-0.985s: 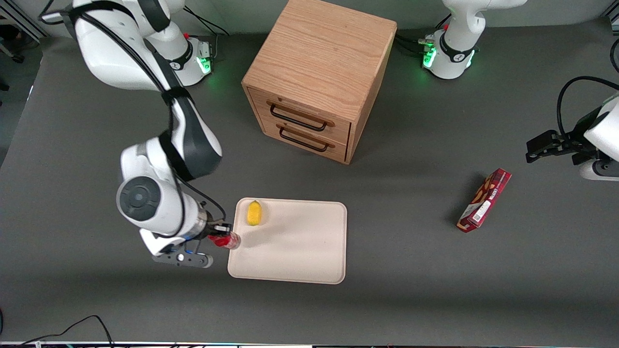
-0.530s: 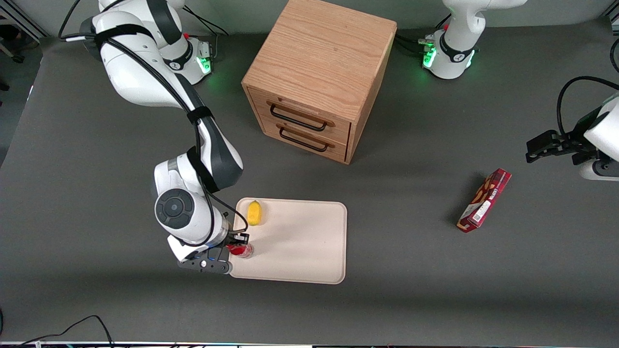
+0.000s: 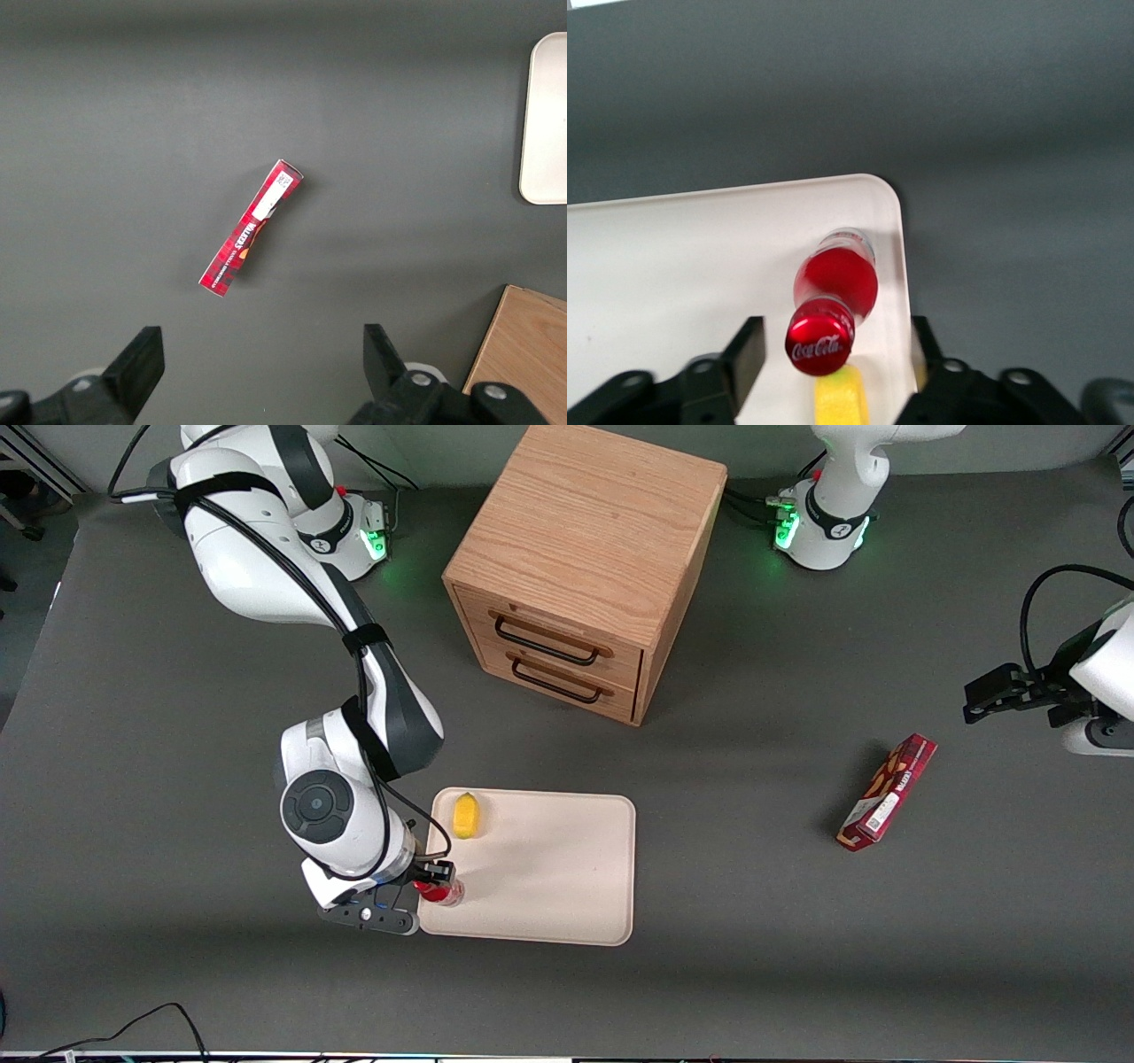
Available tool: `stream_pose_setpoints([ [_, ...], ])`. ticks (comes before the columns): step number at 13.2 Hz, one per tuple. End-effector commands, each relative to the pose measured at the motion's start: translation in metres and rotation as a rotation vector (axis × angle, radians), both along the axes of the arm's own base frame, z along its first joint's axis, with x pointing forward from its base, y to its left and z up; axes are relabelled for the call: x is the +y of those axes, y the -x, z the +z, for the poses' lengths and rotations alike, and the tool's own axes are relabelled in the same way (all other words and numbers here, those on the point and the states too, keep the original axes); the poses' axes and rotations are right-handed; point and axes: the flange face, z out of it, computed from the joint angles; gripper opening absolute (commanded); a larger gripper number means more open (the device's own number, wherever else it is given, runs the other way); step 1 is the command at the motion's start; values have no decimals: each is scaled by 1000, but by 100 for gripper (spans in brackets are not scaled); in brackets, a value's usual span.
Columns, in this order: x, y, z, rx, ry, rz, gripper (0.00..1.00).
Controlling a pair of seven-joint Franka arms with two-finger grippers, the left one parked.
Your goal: Place coke bottle on tray
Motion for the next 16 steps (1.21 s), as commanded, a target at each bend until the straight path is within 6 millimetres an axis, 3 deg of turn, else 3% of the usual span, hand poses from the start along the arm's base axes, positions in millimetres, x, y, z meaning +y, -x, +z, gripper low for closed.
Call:
stream_pose_setpoints([
  [1, -18, 40, 38, 55, 40, -10, 100],
  [2, -35, 65, 62, 69, 40, 29, 100],
  [4, -105, 119, 110, 104, 32, 112, 100],
  [7, -184, 202, 168, 88, 18, 171, 100],
  [9, -231, 232, 201, 72, 12, 145, 100],
  [13, -251, 233, 254, 65, -28, 133, 100],
  [16, -248, 237, 267, 86, -26, 142, 100],
])
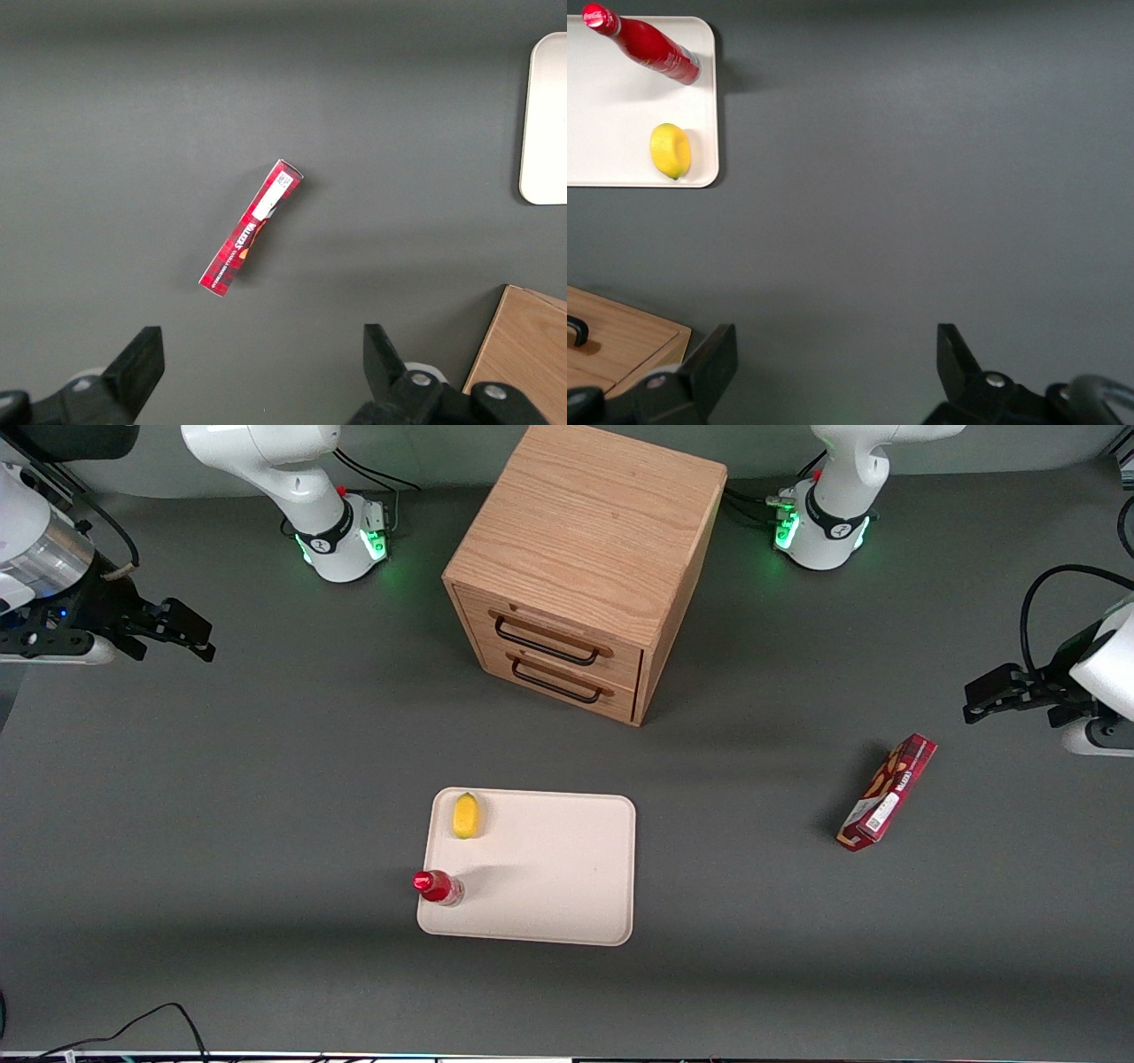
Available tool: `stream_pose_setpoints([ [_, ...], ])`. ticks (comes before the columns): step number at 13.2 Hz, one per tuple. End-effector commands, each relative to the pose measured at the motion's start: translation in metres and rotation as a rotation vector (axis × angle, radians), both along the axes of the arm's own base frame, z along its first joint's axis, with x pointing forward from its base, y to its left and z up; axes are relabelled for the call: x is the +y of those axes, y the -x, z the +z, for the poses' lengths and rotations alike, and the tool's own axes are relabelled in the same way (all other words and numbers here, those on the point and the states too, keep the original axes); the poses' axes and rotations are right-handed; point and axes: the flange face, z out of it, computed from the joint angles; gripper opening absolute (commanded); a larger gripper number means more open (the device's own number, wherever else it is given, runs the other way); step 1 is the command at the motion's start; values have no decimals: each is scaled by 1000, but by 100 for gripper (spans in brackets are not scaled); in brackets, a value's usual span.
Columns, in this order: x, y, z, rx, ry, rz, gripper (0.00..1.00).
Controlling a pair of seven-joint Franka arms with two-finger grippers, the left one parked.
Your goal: Place coke bottle on tray
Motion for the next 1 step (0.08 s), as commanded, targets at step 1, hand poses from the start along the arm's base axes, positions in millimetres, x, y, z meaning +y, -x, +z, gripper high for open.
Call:
stream_pose_setpoints([
  [1, 3, -4, 7, 27, -16, 24, 100],
])
